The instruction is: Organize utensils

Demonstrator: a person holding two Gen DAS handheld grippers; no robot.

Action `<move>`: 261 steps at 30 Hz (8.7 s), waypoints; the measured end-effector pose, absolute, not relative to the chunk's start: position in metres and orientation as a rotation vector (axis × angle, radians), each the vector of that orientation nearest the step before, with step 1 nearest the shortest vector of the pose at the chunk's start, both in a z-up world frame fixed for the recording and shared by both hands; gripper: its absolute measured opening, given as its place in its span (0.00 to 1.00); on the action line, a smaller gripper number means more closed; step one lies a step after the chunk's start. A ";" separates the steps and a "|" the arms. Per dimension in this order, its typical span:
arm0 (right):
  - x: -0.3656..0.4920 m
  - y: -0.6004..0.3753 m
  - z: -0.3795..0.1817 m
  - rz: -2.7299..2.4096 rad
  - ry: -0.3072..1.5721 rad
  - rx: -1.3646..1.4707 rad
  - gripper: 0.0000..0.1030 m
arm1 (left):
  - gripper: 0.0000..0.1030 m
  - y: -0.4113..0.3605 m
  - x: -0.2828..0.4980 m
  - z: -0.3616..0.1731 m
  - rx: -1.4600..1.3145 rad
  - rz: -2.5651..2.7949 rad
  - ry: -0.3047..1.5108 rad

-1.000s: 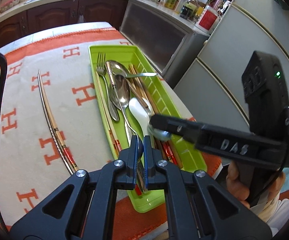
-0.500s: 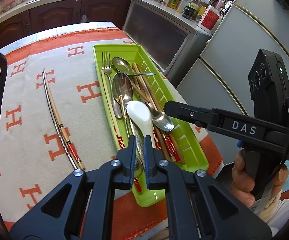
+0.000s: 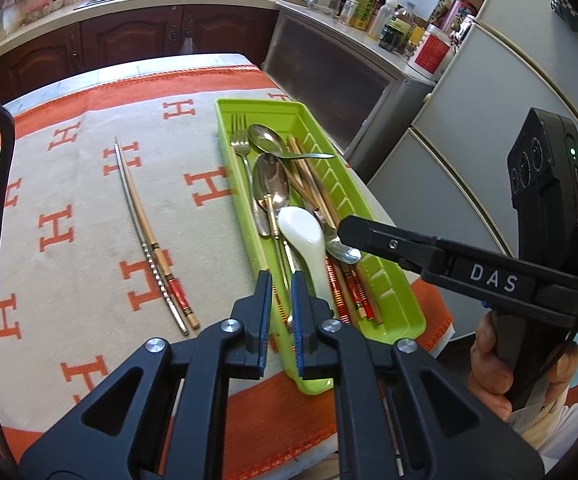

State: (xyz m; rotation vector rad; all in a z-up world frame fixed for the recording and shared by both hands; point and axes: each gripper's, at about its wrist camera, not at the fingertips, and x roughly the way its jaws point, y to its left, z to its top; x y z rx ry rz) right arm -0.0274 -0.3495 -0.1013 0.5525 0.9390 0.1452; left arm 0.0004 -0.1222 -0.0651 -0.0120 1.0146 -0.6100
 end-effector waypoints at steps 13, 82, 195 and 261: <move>-0.034 -0.323 -0.089 0.163 0.957 0.485 0.31 | 0.07 -0.082 0.001 -0.059 -0.048 -0.509 0.989; 0.126 -0.178 -0.149 0.217 1.151 0.065 0.06 | 0.51 0.021 0.095 -0.107 -0.063 -0.160 0.997; -0.016 -0.312 -0.060 0.017 0.922 0.308 0.52 | 0.58 -0.080 0.048 -0.040 0.050 -0.125 0.928; -0.074 -0.165 0.028 0.052 0.791 0.063 0.91 | 0.76 0.046 -0.031 0.010 -0.001 0.106 0.842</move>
